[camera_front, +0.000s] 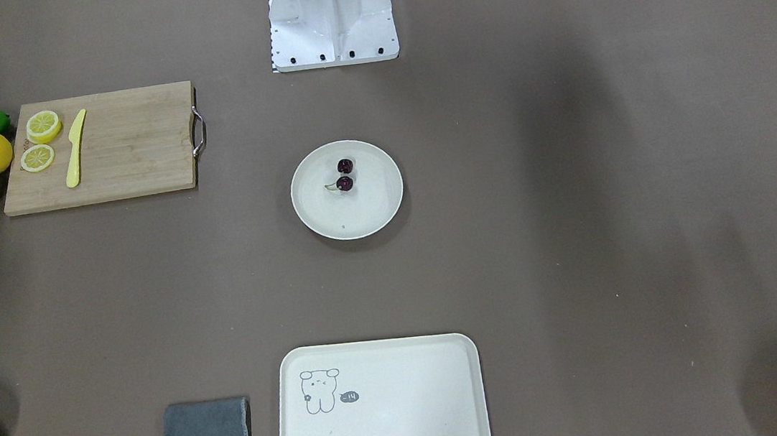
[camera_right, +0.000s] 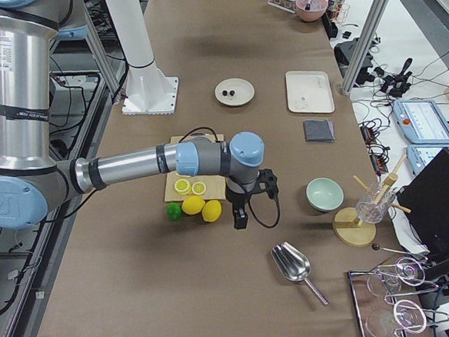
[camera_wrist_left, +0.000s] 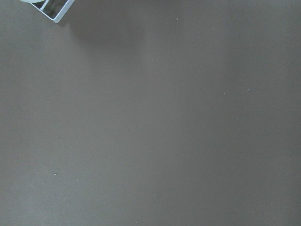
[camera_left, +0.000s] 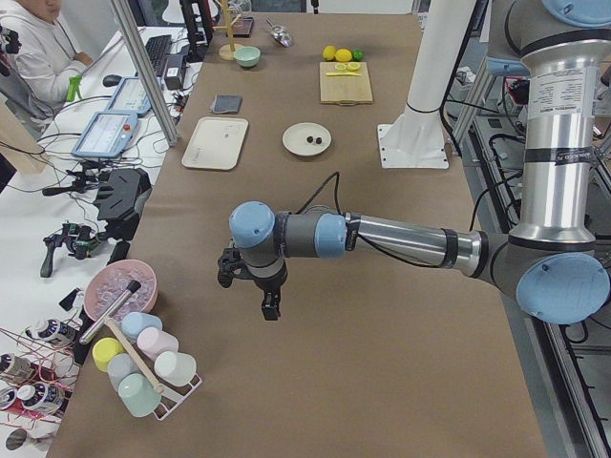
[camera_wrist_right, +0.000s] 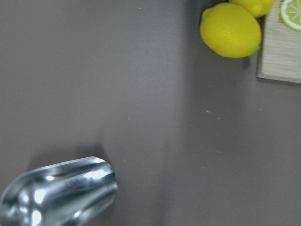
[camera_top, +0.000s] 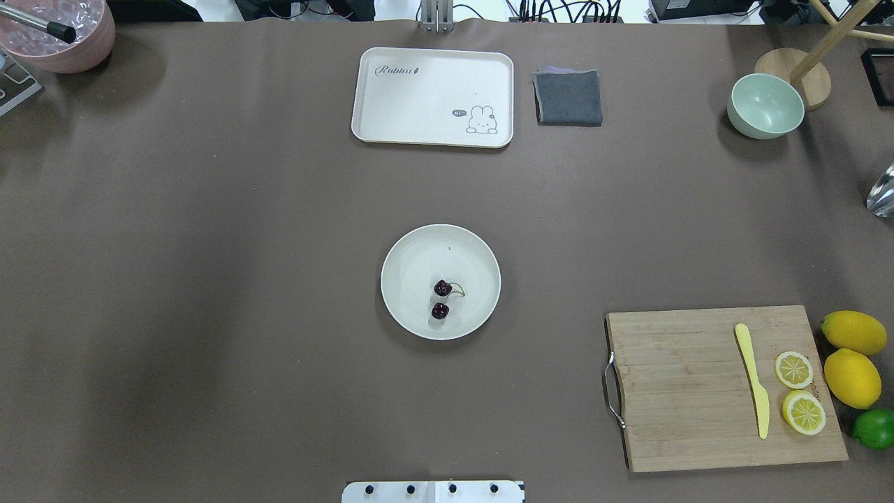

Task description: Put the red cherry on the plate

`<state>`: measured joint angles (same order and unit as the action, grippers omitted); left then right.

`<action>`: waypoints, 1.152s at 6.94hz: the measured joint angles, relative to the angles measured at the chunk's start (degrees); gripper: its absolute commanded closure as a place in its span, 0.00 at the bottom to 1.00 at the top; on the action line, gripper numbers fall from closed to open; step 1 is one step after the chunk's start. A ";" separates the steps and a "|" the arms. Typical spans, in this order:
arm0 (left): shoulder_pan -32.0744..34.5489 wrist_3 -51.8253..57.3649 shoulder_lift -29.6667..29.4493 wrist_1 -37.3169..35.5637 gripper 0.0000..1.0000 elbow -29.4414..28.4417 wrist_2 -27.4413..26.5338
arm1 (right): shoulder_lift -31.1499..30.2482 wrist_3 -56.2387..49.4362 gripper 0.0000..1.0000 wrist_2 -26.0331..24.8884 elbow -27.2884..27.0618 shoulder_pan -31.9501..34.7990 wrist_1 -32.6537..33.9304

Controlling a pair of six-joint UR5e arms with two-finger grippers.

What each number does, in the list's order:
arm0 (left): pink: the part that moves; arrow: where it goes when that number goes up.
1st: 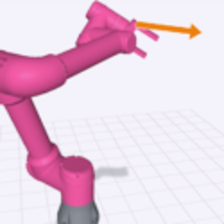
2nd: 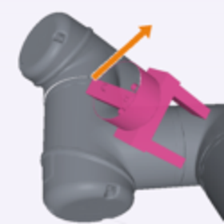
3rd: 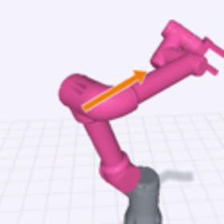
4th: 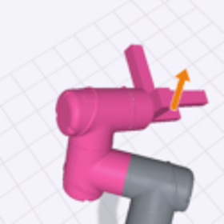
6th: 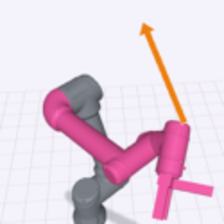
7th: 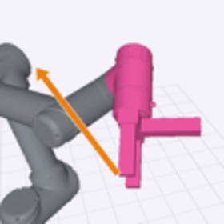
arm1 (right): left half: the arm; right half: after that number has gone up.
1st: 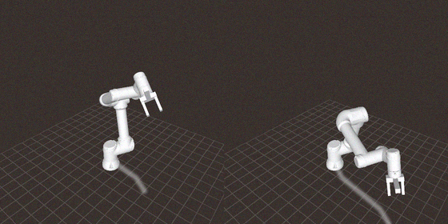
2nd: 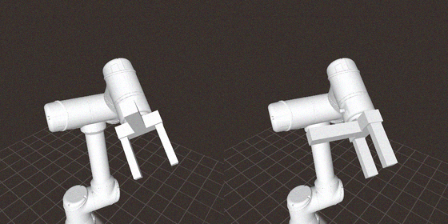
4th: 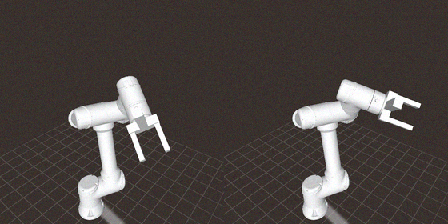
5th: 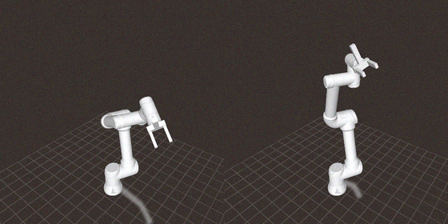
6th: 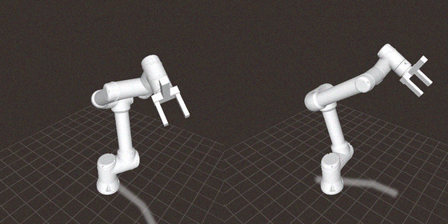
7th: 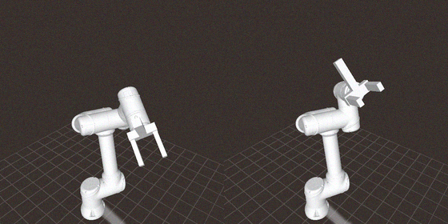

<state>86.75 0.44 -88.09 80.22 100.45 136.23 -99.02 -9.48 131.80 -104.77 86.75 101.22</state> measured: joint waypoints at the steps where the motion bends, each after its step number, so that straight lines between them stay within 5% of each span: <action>1: 0.00 0.00 -0.07 0.06 0.02 0.02 0.02 | -0.53 -1.48 0.00 -0.22 2.35 3.34 -0.03; 8: 0.07 0.00 0.12 0.15 0.02 0.38 0.08 | -1.75 -3.63 0.00 -0.99 4.33 12.17 -0.06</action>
<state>86.82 0.44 -87.97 80.37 100.83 136.31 -100.78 -13.11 130.81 -100.43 98.91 101.17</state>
